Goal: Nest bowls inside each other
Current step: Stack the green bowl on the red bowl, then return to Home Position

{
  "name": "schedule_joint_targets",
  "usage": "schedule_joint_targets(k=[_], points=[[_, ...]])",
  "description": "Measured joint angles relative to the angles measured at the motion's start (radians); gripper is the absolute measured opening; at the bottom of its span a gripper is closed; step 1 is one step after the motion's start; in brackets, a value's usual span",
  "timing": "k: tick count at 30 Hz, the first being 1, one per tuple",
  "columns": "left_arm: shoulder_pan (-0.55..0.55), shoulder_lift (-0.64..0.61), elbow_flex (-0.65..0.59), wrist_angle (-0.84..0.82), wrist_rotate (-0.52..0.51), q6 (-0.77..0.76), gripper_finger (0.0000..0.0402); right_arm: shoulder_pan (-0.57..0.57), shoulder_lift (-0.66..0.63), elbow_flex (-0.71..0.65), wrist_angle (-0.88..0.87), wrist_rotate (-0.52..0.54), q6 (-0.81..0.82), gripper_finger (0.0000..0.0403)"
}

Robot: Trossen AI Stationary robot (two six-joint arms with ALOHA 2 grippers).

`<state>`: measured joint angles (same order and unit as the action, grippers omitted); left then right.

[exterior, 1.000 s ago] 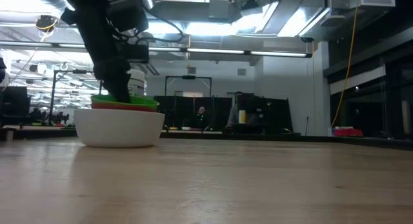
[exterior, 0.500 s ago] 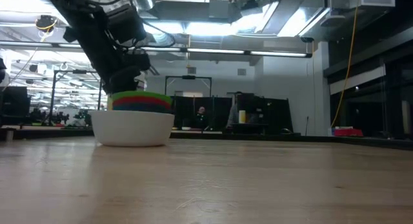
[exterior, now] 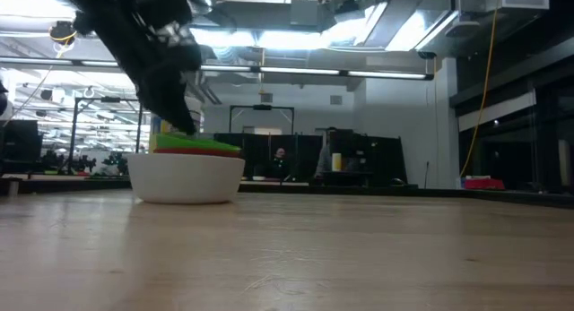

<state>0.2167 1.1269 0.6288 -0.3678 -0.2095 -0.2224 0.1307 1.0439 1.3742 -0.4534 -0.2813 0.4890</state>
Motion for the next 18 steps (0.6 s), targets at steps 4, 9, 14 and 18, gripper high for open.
schedule_joint_targets(k=[4,9,14,18], points=[[-0.017,-0.117,0.01,-0.006,-0.073,-0.003,0.0061,0.0,0.0,0.0,-0.038,0.014,-0.025,0.0154],[-0.019,-0.31,0.011,0.015,-0.112,0.062,0.0061,0.0,0.005,0.001,-0.169,0.092,-0.082,0.0145],[0.023,-0.569,-0.007,0.079,0.078,0.087,0.006,-0.009,-0.066,-0.04,-0.181,0.151,-0.162,0.0132],[0.084,-0.753,-0.016,0.091,0.266,0.009,0.0052,-0.029,-0.203,-0.196,-0.01,0.134,-0.159,0.0115]])
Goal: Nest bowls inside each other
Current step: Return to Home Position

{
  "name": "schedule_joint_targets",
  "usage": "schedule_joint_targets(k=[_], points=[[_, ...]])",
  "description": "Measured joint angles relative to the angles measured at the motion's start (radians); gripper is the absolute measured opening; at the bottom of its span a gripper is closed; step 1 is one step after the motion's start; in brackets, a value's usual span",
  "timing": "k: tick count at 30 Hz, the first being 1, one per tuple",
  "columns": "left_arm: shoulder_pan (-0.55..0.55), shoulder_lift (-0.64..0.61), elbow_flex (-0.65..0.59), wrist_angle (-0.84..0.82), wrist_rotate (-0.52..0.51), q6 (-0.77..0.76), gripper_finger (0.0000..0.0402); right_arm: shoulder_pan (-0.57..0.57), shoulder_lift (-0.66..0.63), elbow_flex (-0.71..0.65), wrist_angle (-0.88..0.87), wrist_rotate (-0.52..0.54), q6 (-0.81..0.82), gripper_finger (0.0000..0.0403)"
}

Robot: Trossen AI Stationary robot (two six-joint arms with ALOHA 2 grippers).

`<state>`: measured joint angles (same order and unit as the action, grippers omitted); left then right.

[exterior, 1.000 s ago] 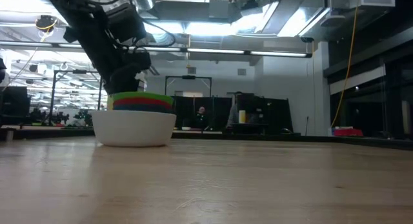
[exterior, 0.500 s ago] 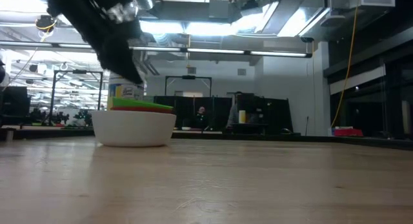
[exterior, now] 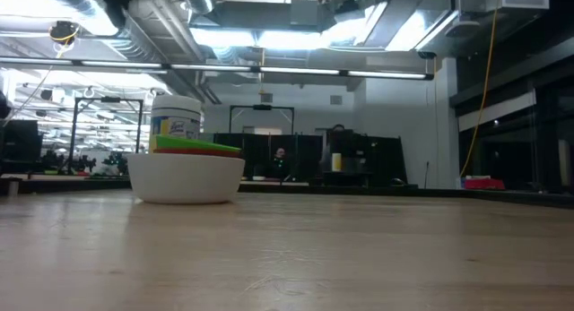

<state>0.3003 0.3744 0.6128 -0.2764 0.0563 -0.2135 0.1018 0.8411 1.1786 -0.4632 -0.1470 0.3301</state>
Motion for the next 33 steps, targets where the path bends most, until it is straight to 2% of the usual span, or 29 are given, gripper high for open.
schedule_joint_targets(k=[4,10,13,16,20,23,24,25,27,30,33], points=[[0.038,-0.1,0.0,0.017,0.106,-0.029,0.0043,-0.034,-0.123,-0.204,0.128,-0.042,0.015,0.0092],[0.072,-0.122,-0.014,-0.07,0.232,0.072,0.004,-0.102,-0.267,-0.578,0.329,-0.103,-0.012,0.0072],[0.089,-0.157,-0.075,-0.01,0.275,0.152,0.004,-0.138,-0.346,-0.754,0.502,-0.142,-0.03,0.0071],[0.109,-0.236,-0.166,0.026,0.308,0.198,0.0038,-0.178,-0.426,-0.869,0.527,-0.173,-0.049,0.0076],[0.138,-0.375,-0.319,0.035,0.334,0.209,0.0038,-0.227,-0.53,-0.961,0.49,-0.217,-0.096,0.0084],[0.15,-0.369,-0.425,0.082,0.374,0.213,0.0038,-0.259,-0.61,-0.994,0.368,-0.232,-0.156,0.0089],[0.155,-0.354,-0.455,0.162,0.382,0.222,0.0038,-0.266,-0.631,-1.003,0.337,-0.231,-0.173,0.0089],[0.163,-0.347,-0.488,0.232,0.384,0.223,0.0038,-0.269,-0.651,-1.009,0.305,-0.221,-0.197,0.0089],[0.173,-0.364,-0.551,0.273,0.385,0.222,0.0036,-0.276,-0.691,-1.029,0.237,-0.176,-0.236,0.0088],[0.187,-0.375,-0.587,0.344,0.378,0.262,0.0033,-0.276,-0.726,-1.073,0.238,-0.146,-0.277,0.0085],[0.202,-0.37,-0.603,0.344,0.363,0.298,0.0029,-0.276,-0.744,-1.089,0.254,-0.121,-0.311,0.0088]])
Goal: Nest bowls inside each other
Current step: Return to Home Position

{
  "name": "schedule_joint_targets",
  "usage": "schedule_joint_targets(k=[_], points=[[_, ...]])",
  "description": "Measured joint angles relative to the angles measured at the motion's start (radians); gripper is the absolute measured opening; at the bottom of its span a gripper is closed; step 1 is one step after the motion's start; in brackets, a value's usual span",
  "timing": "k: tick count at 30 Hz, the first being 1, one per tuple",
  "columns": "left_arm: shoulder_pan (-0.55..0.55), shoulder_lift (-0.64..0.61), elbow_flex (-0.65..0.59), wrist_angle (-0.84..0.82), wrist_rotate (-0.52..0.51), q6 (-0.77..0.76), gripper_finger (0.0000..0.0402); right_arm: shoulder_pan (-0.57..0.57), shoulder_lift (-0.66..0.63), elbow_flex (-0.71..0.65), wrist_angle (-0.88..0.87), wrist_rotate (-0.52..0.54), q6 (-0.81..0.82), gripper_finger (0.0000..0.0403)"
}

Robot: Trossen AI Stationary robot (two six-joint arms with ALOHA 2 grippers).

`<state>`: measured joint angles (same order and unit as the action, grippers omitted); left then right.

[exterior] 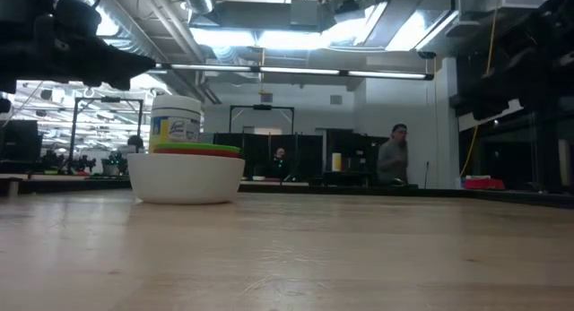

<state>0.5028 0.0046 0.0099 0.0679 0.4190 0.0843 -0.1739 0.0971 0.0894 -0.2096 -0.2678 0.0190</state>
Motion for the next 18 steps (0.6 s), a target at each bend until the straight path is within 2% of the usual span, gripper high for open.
schedule_joint_targets(k=[7,11,15,18], points=[[0.004,-0.004,-0.001,0.006,0.021,0.034,0.0028,0.007,-0.002,-0.005,0.033,-0.005,-0.053,0.0111],[-0.016,-0.004,0.0,0.137,0.017,0.028,0.0024,0.031,-0.038,-0.077,0.281,-0.078,-0.041,0.0126],[-0.046,-0.004,0.0,0.235,-0.016,-0.011,0.0017,0.114,-0.077,-0.075,0.381,-0.056,-0.013,0.013],[-0.089,-0.004,0.0,0.224,-0.083,-0.084,0.0015,0.212,-0.084,-0.074,0.387,0.009,0.021,0.013]])
